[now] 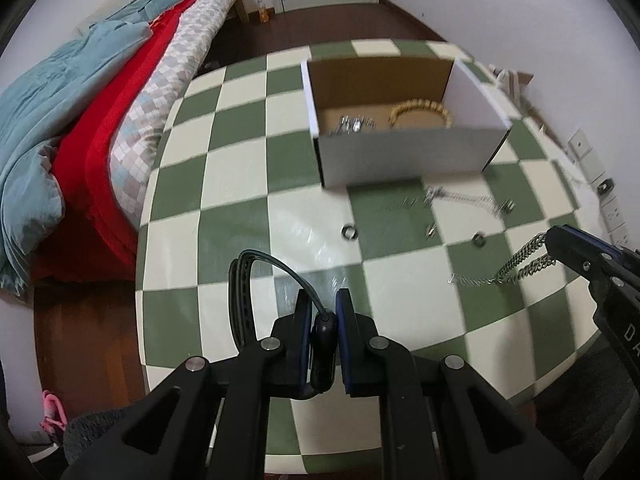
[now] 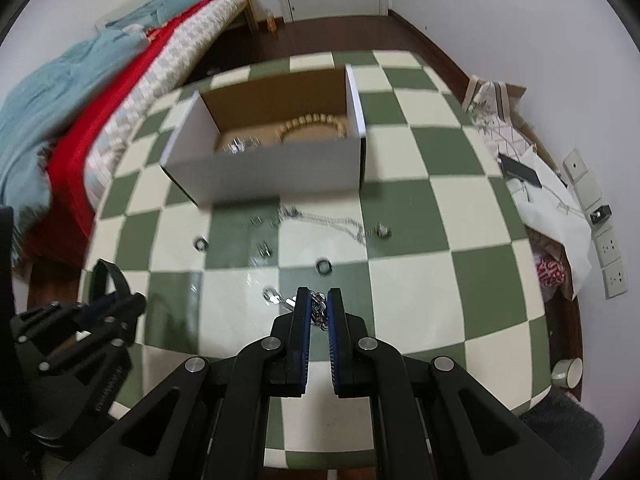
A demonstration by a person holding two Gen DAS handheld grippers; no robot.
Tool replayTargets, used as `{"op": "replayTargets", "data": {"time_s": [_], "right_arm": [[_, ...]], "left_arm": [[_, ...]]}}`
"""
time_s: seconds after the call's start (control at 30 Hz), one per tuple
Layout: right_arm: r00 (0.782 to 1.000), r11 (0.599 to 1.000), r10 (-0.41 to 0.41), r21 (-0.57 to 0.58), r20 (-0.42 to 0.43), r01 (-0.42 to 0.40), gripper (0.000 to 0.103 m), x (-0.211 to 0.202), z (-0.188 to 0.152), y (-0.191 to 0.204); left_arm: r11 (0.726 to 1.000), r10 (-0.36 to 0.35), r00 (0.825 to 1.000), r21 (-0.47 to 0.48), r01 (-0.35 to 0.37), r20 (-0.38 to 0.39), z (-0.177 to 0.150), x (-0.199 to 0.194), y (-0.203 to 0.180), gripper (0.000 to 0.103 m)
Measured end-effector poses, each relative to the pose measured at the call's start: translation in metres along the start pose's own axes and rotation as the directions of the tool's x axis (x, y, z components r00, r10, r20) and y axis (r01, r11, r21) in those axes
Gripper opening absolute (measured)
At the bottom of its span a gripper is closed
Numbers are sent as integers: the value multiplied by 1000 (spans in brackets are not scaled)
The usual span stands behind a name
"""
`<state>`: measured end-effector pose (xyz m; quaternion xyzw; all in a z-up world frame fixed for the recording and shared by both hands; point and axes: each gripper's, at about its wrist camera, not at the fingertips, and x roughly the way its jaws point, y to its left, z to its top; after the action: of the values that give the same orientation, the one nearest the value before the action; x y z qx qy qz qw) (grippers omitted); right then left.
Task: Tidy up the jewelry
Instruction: 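Lift the watch band and curb chain and carry them over the box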
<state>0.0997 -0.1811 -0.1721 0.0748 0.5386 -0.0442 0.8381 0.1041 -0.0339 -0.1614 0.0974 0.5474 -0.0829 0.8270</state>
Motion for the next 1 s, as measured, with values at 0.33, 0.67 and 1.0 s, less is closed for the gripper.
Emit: {"op": "replayTargets", "data": {"time_s": [0.33, 0.67, 1.0], "right_arm": [[992, 998, 55, 10, 111, -56, 8, -48, 38, -3], [974, 993, 117, -10, 195, -118, 8, -77, 112, -9], [974, 982, 188, 3, 126, -190, 5, -36, 174, -7]], "left_arm": [[991, -104, 989, -70, 112, 104, 50, -47, 7, 9], [965, -238, 966, -84, 247, 101, 135, -39, 16, 9], [913, -380, 923, -181, 365, -58, 175, 35, 18, 9]]}}
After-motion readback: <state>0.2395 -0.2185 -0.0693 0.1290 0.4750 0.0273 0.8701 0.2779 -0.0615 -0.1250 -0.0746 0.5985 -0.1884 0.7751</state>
